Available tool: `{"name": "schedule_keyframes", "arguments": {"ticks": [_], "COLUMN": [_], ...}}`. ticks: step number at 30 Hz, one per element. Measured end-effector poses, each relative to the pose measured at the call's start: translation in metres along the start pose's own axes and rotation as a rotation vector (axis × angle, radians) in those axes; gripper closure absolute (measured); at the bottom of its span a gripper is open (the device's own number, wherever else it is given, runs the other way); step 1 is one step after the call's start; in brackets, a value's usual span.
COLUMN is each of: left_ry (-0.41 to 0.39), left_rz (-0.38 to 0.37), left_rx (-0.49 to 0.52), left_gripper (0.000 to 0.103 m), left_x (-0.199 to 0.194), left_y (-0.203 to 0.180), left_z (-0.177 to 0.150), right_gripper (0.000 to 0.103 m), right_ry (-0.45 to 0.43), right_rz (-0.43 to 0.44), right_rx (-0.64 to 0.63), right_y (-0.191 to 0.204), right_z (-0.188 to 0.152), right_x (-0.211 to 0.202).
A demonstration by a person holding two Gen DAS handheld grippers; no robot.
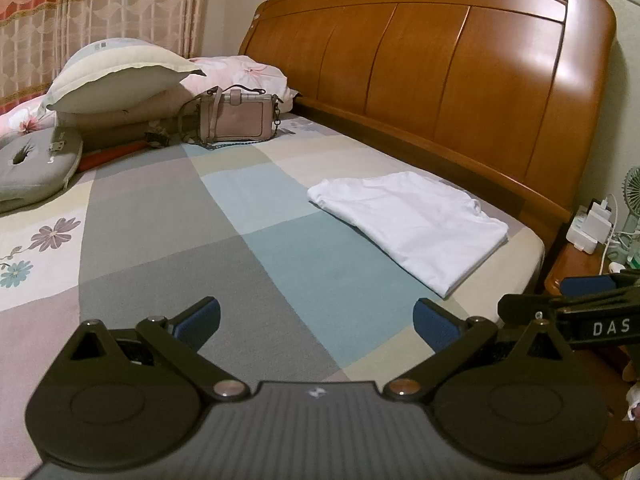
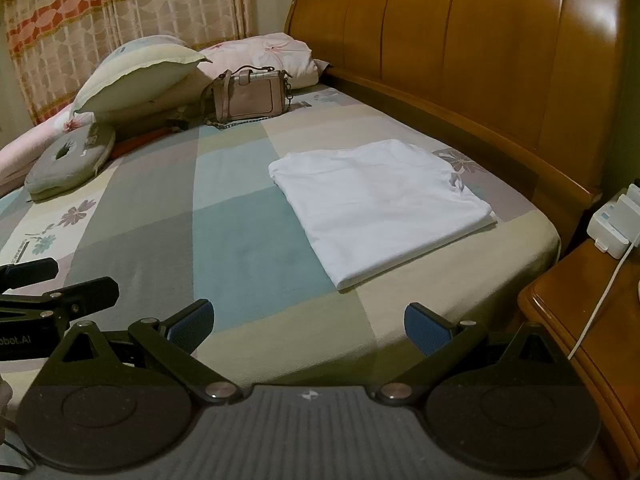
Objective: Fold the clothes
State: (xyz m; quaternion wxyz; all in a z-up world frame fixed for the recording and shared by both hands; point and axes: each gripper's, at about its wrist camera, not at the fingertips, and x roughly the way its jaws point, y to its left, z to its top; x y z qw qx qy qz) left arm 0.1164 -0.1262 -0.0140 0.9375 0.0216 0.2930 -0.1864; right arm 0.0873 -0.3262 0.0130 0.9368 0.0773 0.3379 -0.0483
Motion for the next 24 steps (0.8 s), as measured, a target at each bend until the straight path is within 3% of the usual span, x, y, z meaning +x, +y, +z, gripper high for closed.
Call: {"name": "schedule_keyframes", "arguments": {"ticks": [24], "left_ry": [-0.001], "left_rz": [-0.011], "left_rx": [0.029], "left_gripper": [0.001], "left_x": [-0.0004], "left_y": [-0.0021], "left_z": [0.002], "right_gripper": [0.0], "right_ry": [0.0], "right_rz": [0.002], "right_rx": [-0.001], "right_y": [0.0023], "right_z": [0.0007], "right_x": [0.0002]}}
